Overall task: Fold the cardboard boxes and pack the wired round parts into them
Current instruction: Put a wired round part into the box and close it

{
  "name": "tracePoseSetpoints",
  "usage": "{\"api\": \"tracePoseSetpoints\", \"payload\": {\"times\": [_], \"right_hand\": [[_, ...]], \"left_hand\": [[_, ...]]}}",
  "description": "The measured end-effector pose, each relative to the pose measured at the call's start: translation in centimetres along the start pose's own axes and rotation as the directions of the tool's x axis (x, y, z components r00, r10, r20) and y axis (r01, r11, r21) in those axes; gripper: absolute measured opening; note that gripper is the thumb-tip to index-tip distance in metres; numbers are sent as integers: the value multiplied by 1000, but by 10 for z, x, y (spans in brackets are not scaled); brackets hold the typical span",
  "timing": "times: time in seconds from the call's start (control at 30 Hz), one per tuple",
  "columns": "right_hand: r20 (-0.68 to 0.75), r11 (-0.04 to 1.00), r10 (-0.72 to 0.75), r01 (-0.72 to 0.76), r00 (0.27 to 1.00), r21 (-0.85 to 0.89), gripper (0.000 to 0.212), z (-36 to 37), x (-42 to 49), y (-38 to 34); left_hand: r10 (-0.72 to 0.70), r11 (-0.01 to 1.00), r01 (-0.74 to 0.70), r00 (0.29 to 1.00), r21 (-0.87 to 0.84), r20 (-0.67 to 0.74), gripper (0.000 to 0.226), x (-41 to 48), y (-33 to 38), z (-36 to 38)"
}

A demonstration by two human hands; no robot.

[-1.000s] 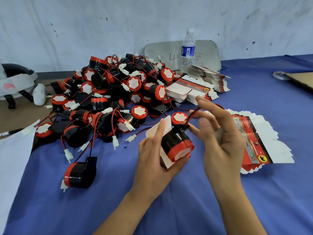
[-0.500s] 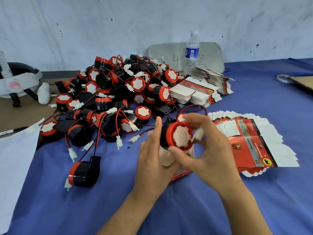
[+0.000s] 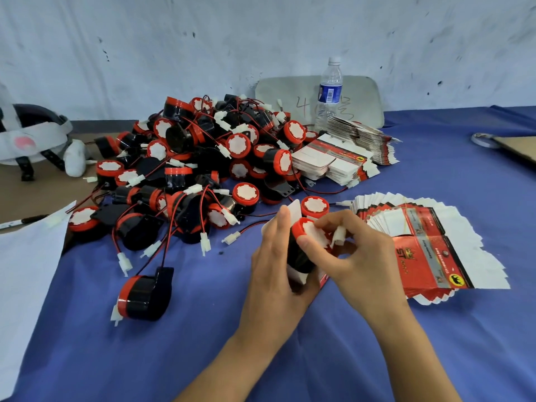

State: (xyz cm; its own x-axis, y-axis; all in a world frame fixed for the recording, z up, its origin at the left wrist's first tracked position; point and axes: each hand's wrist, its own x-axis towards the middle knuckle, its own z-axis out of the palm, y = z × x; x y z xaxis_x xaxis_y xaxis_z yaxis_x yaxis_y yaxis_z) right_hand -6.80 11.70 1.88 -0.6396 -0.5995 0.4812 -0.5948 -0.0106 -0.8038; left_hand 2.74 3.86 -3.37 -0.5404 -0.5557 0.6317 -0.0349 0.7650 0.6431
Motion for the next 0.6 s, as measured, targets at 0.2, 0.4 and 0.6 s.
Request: {"api": "tracePoseSetpoints", "payload": {"times": [0.2,0.4,0.6], "right_hand": [[-69,990,132,-128,989,62,25,-1,3,2],[131,982,83,-58,988,-182,41,1,2,5],[198,969,85,-35,977,-245,33,-2,4,8]], "left_hand": [[25,999,-24,999,-24,27,94,-3,2,0],[94,996,-94,986,-7,135,110,-5,-5,2],[123,992,-126,980,9,157,107,-1,-8,1]]}}
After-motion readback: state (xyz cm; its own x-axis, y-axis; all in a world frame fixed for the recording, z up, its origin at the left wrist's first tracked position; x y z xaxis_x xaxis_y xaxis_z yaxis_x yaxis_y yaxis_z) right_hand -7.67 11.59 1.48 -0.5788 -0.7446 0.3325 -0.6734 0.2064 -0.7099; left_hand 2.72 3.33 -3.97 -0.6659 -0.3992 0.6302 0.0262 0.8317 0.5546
